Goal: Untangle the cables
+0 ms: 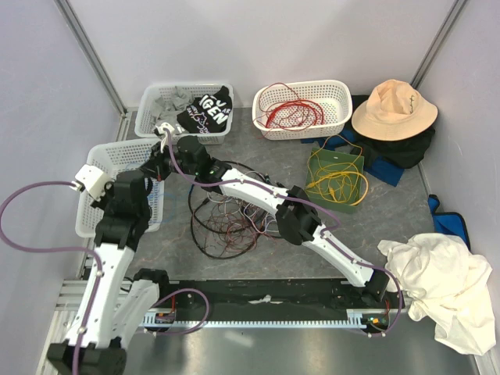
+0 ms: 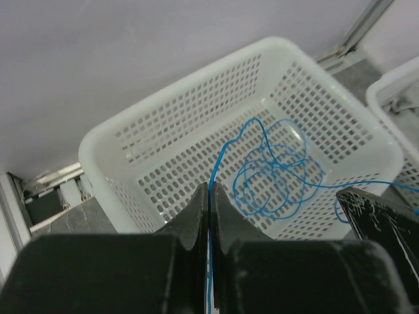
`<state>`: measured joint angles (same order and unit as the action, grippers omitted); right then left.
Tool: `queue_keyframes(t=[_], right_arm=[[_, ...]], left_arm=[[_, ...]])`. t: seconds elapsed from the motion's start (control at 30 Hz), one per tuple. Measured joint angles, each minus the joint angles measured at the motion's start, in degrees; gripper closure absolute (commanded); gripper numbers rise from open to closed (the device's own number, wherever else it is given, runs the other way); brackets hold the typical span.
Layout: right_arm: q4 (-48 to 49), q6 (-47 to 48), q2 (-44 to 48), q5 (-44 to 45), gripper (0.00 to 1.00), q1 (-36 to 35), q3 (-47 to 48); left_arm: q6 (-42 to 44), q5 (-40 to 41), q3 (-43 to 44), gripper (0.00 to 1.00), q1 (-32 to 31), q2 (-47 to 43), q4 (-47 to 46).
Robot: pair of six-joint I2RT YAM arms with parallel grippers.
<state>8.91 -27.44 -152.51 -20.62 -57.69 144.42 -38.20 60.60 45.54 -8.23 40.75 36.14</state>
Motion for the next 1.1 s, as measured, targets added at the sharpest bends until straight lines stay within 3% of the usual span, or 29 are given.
queue_keyframes(t=[0.17, 0.2, 0.27, 0.3, 0.33, 0.37, 0.4, 0.43, 0.5, 0.6, 0.7, 0.9, 1.1], right_arm=[[-0.9, -0.2, -2.0, 0.0, 1.0, 0.2, 0.0], [-1.1, -0.2, -2.2, 0.0, 0.75, 0.2, 0.0], [-1.4, -0.6, -2.3, -0.1, 0.47, 0.4, -0.3], [-1.3, -0.8, -2.1, -0.2, 0.24, 0.5, -0.9], [-1.2, -0.8, -1.6, -0.2, 0.09, 0.5, -2.0], [-0.7, -0.5, -0.2, 0.0, 0.02, 0.5, -5.0], [-0.7, 0.2, 1.8, 0.3, 0.02, 0.6, -9.1], [-0.7, 0.2, 3.6, 1.0, 0.02, 0.6, -12.3], [0.2, 1.3, 8.9, 2.5, 0.02, 0.6, -20.9], [-0.5, 3.0, 17.9, 5.9, 0.02, 0.6, -30.3], [0.7, 4.8, 29.6, 9.8, 0.02, 0.5, -39.3], [8.5, 6.9, 49.5, 16.2, 0.02, 0.6, -51.6], [13.6, 7.3, 56.4, 19.6, 0.02, 0.7, -62.3]], left_arm=[[-3.9, -12.6, 1.1, 0.98, 11.3, 9.7, 0.6], [-4.9, -14.3, 1.3, 0.98, 12.4, 11.4, 1.1], [-6.3, -16.7, 2.1, 0.98, 14.0, 14.4, 1.7], [-7.2, -17.8, 2.8, 0.98, 15.1, 16.0, 2.1], [-8.0, -18.6, 3.6, 0.93, 16.1, 17.4, 2.5], [-8.7, -19.5, 4.5, 0.82, 17.1, 18.7, 2.9], [-9.6, -20.3, 5.5, 0.7, 18.2, 20.1, 3.2], [-10.2, -20.8, 6.6, 0.48, 18.9, 21.5, 3.9], [-11.8, -22.0, 10.5, 0.25, 20.7, 25.4, 5.7], [-13.9, -25.7, 17.0, 0.07, 23.3, 31.6, 7.5], [-14.3, -30.4, 20.4, 0.01, 25.0, 33.7, 8.2], [-12.9, -41.4, 23.7, 0.01, 25.2, 31.3, 6.6], [-9.6, -53.7, 12.0, 0.0, 17.7, 18.2, -7.1]])
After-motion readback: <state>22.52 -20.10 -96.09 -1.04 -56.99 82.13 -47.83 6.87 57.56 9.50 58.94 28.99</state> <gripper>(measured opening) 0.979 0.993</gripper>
